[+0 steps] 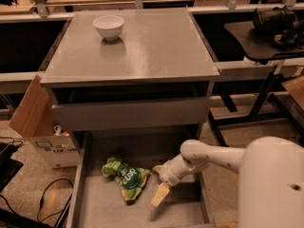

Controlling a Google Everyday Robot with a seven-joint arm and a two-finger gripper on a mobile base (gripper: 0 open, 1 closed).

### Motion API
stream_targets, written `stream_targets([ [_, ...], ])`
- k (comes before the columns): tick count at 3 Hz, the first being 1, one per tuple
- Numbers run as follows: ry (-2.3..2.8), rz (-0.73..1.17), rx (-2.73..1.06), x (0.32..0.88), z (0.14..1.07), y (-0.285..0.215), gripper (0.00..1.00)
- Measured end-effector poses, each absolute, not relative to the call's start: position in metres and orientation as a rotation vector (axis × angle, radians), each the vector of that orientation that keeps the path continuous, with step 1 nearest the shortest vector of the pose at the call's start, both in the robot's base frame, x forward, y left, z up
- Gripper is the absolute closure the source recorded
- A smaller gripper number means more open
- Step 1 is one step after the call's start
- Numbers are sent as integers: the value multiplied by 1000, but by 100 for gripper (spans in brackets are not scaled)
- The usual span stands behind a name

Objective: Place green rice chip bag into middle drawer

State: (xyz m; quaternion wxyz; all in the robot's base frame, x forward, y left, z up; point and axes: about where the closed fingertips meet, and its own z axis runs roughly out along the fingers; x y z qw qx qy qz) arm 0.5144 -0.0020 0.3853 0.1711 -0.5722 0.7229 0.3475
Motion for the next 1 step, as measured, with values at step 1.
stream_targets([
  [1,2092,1021,-1728,512,349,-8,0],
])
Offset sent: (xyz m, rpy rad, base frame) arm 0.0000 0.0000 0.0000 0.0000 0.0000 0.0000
